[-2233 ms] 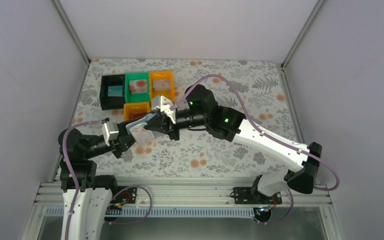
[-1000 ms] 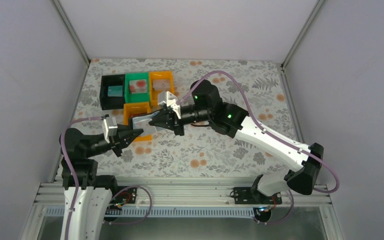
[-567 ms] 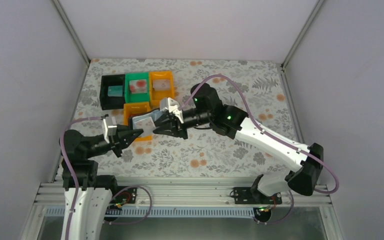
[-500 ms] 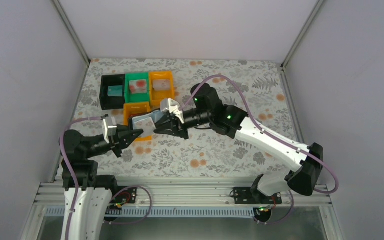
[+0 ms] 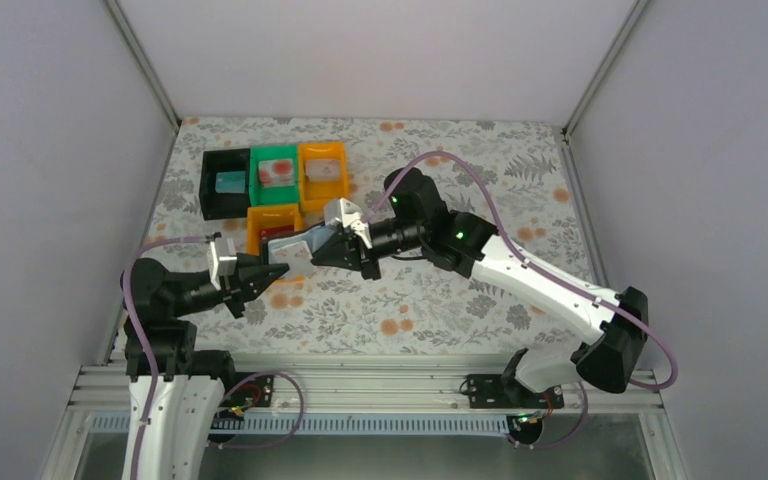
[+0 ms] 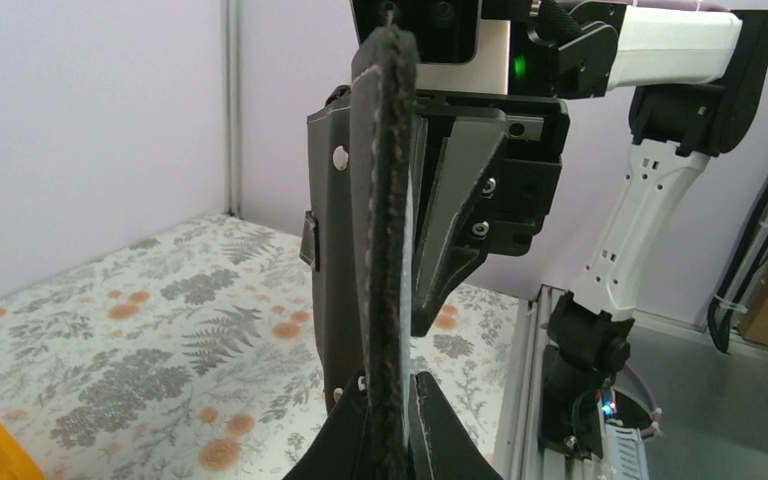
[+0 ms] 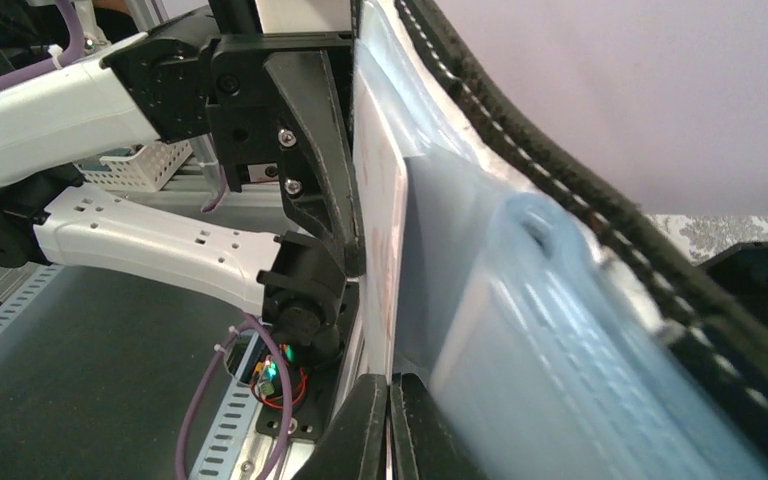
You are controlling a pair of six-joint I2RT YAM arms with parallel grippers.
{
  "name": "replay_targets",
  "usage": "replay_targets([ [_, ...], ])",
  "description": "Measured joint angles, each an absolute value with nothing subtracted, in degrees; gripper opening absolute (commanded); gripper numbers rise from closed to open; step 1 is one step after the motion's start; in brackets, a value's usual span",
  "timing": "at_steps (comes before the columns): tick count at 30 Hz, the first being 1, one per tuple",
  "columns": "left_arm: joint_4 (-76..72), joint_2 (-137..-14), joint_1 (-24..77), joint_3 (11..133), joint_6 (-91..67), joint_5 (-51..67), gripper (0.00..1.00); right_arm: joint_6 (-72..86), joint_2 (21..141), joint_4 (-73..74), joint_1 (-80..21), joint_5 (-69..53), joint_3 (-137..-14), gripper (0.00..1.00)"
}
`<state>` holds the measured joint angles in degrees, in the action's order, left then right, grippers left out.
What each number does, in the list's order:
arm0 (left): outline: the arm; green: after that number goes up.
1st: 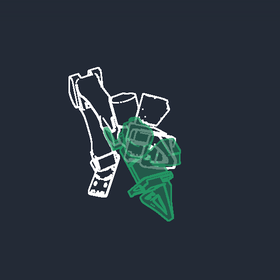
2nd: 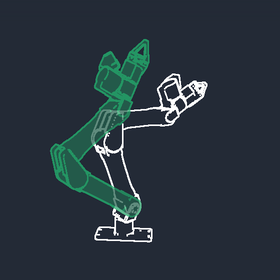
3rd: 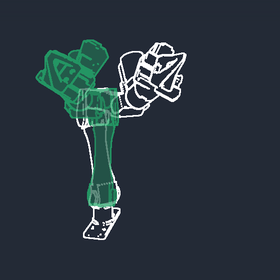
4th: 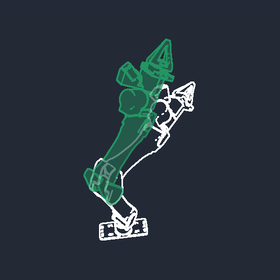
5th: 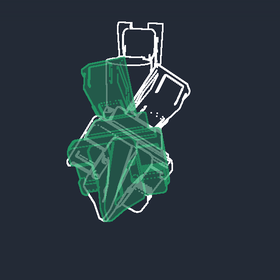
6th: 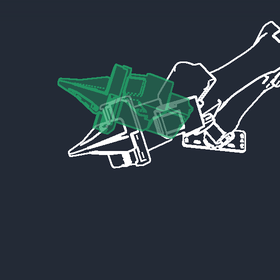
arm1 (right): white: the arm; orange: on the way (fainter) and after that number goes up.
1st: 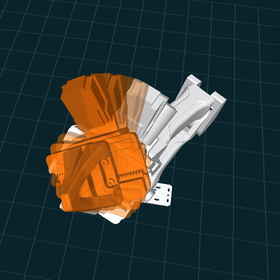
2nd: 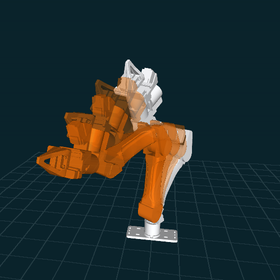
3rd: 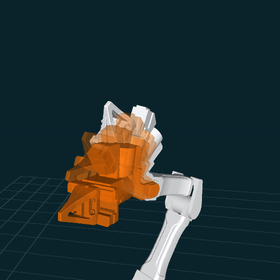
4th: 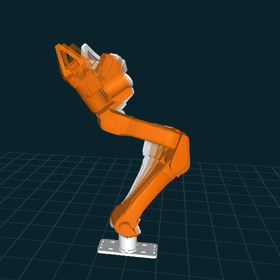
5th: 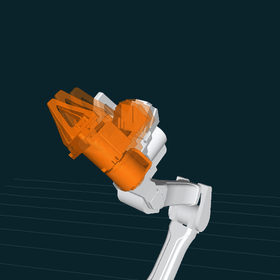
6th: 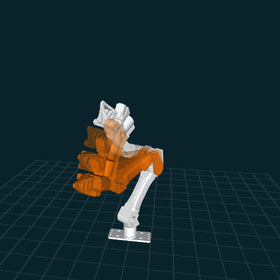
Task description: Take the credit cards out of the card holder
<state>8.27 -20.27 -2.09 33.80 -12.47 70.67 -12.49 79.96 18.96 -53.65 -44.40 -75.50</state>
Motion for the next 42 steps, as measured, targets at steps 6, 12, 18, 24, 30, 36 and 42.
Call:
replay_targets([
  [6,11.2,-20.5,-2.1,33.8,-10.6,71.5,0.07,-11.9,78.1,19.1,-50.8,-44.2,-73.7,0.04],
  [12,11.6,-20.5,-2.1,33.8,-10.3,71.6,0.02,-11.6,76.8,19.0,-49.4,-44.8,-73.7,0.12],
  [18,9.9,-20.5,-2.1,33.8,-11.7,71.3,0.02,-11.9,78.5,18.9,-49.6,-51.1,-73.7,0.25],
  [24,8.4,-20.5,-2.1,33.7,-12.8,71.3,0.02,-12.1,79.3,18.1,-50.6,-53.5,-73.7,0.32],
  [30,8.1,-20.5,-2.2,33.4,-13.2,70.9,0.02,-11.6,83.3,17.2,-51.1,-53.3,-75.4,0.25],
  [36,7.4,-20.5,-2.1,33.4,-13.5,70.7,0.02,-12.1,85.2,17.3,-51.7,-54.1,-75.7,0.04],
  [42,6.4,-20.5,-2.1,33.0,-14.0,70.8,0.08,-12.2,84.9,17.3,-51.7,-54.7,-75.6,0.04],
])
